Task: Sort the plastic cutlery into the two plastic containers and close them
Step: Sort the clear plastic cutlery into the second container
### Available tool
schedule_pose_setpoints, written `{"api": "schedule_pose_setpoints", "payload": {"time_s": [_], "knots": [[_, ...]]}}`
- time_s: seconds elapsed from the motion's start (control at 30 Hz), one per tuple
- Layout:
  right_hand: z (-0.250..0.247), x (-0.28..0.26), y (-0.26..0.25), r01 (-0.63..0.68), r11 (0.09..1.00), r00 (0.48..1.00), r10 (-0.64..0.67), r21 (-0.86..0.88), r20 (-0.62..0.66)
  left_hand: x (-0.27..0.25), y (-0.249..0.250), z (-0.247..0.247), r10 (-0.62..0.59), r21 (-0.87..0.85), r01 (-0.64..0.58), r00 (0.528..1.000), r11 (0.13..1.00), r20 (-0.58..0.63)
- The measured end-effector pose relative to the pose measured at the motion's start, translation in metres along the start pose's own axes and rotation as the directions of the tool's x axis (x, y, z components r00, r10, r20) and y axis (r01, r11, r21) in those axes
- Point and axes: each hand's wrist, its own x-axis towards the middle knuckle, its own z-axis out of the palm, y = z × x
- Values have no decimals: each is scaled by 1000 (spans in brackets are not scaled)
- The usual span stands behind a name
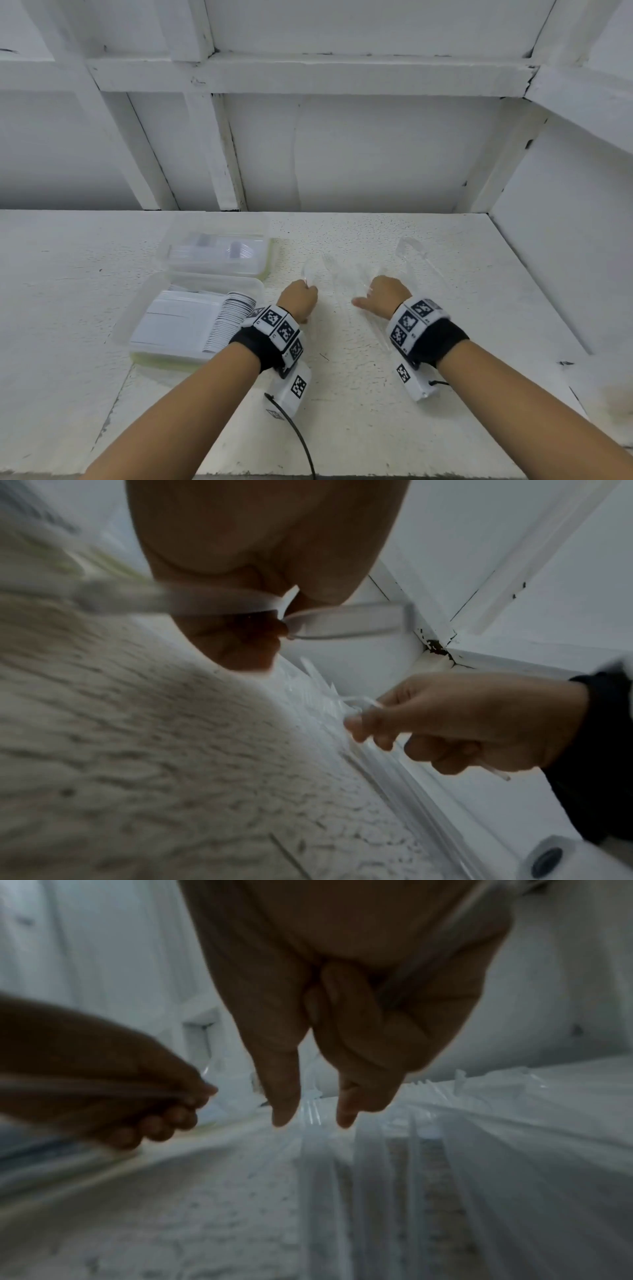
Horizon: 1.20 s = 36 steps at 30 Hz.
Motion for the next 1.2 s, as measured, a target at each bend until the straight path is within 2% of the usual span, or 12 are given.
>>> {"api": "schedule_pose_setpoints", "payload": {"time_s": [0.07,0.13,0.23,0.3,0.37,0.43,0.47,0.7,0.8,0.9,1.0,1.2], "knots": [[6,0,-5,-15,996,999,19,-91,43,-3,0,-1,1,-155,0,1000,988,5],[8,0,-6,-21,999,999,23,-47,49,-7,1,-1,-19,-243,21,1000,970,10],[3,1,-2,0,950,1000,6,312,-16,0,2,5,18,-167,-19,1000,986,-4],[-3,-2,0,6,795,996,49,606,-75,10,4,9,36,-65,-37,999,997,-16],[-7,-8,1,-12,572,993,104,820,-59,19,9,13,33,53,-31,999,998,-41],[-10,-14,1,-10,406,993,115,914,-40,25,15,17,31,112,-24,998,993,-61],[-11,-17,3,-4,386,992,120,923,-46,27,18,19,20,132,-12,998,991,-63],[-11,-20,21,10,478,970,209,878,-125,34,32,27,11,316,-8,1000,949,-9],[-10,-14,23,26,585,959,214,811,-185,36,29,27,11,335,-2,1000,942,-25],[-8,1,24,-19,777,955,201,630,-218,37,23,22,5,322,5,999,947,-32],[-6,14,16,-27,944,980,90,329,-179,34,13,15,2,285,10,999,959,-41],[1,29,1,0,999,991,-5,-40,-133,20,1,6,35,236,-24,999,971,-42]]}}
